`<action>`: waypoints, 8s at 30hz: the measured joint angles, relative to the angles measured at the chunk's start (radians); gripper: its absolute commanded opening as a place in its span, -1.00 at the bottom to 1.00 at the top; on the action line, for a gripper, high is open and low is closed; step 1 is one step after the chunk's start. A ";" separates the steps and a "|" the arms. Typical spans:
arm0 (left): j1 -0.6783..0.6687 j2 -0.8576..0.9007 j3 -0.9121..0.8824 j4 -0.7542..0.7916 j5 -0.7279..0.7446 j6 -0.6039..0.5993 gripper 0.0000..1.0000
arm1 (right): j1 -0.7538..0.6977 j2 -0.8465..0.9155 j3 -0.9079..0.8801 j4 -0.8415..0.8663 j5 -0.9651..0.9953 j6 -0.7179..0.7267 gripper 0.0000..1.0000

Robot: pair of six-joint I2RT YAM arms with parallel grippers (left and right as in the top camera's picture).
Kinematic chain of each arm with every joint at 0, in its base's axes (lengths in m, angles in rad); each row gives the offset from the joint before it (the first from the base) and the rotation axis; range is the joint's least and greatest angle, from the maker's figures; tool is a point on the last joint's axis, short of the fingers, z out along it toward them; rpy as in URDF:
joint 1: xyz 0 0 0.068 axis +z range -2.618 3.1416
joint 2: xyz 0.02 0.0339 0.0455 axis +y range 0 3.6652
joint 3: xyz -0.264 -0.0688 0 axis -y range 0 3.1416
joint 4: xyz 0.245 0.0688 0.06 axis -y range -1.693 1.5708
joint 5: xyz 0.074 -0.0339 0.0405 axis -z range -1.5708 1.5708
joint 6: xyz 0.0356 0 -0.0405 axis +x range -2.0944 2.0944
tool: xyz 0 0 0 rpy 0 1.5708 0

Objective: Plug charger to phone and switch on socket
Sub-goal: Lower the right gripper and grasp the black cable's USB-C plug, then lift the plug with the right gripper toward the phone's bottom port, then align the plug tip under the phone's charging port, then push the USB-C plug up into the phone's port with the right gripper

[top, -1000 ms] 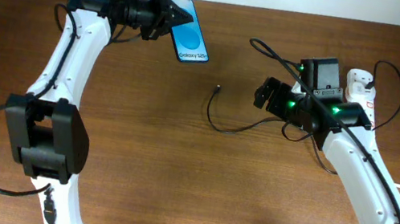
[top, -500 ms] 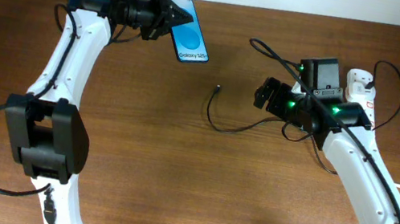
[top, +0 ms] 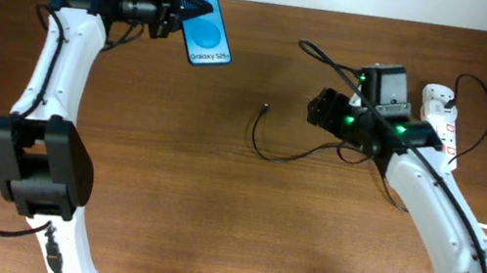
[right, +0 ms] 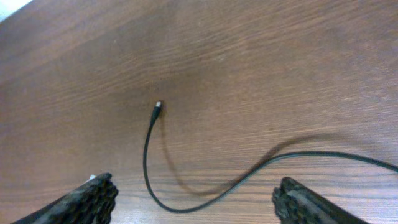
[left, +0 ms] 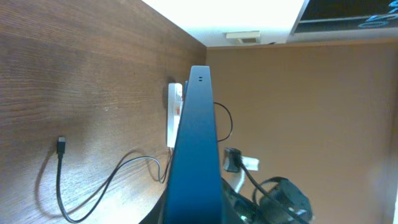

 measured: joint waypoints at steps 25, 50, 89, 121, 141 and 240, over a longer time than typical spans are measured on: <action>0.019 0.000 0.000 -0.003 0.030 0.000 -1.00 | 0.130 0.400 0.000 0.432 -0.028 0.373 -0.28; 0.019 0.000 0.000 -0.003 0.029 0.000 -1.00 | 0.161 0.485 0.015 0.533 -0.167 0.381 -0.28; -0.050 0.000 -0.001 0.138 0.355 0.279 -1.00 | -0.014 -0.279 -0.184 0.285 -0.762 -0.137 -0.92; -0.163 0.002 -0.002 0.471 0.230 -0.226 -1.00 | 0.184 -0.278 -0.405 0.946 -0.550 0.368 -0.91; -0.206 0.002 -0.002 0.470 0.265 -0.222 -1.00 | 0.184 -0.276 -0.405 0.946 -0.543 0.363 -0.92; -0.227 0.002 -0.002 0.468 0.286 -0.191 -1.00 | 0.165 -0.272 -0.410 0.990 -0.545 0.363 -0.92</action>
